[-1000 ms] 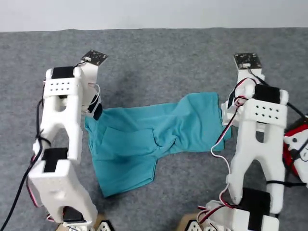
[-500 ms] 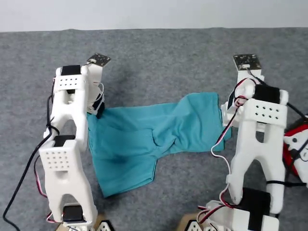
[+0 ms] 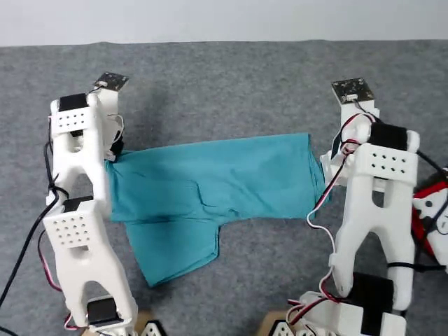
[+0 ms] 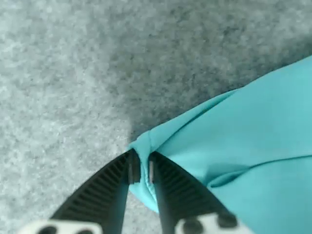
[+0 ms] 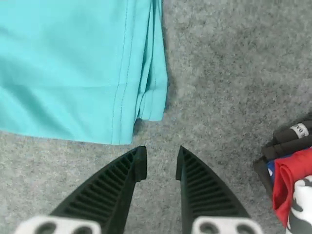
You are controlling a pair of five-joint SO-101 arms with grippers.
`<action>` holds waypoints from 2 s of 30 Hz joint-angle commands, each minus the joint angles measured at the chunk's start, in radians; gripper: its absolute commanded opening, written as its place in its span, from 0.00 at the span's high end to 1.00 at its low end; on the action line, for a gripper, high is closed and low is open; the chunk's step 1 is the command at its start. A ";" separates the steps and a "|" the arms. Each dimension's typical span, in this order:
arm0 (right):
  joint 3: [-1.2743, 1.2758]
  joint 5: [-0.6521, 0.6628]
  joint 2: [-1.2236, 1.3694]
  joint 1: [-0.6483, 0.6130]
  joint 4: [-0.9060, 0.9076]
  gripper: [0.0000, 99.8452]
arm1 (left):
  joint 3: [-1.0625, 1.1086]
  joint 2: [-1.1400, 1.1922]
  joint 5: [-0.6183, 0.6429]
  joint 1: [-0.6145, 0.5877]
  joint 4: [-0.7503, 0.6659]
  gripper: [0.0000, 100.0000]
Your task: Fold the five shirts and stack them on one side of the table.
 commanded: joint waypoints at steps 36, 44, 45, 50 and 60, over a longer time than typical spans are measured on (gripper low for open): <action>-0.041 -0.503 0.131 -0.068 0.015 0.88 | -0.142 -0.381 0.074 -0.061 0.192 0.85; -0.049 -0.620 0.346 -0.085 0.007 0.79 | -0.025 -0.408 0.083 -0.107 0.173 0.85; -0.049 -0.628 0.367 -0.096 0.004 0.77 | -0.025 -0.405 0.083 -0.118 0.167 0.85; -0.075 -0.646 0.429 -0.153 -0.056 0.75 | -0.027 -0.400 0.080 -0.132 0.138 0.85; -0.081 -0.646 0.515 -0.191 -0.163 0.77 | -0.002 -0.399 0.077 -0.132 0.109 0.85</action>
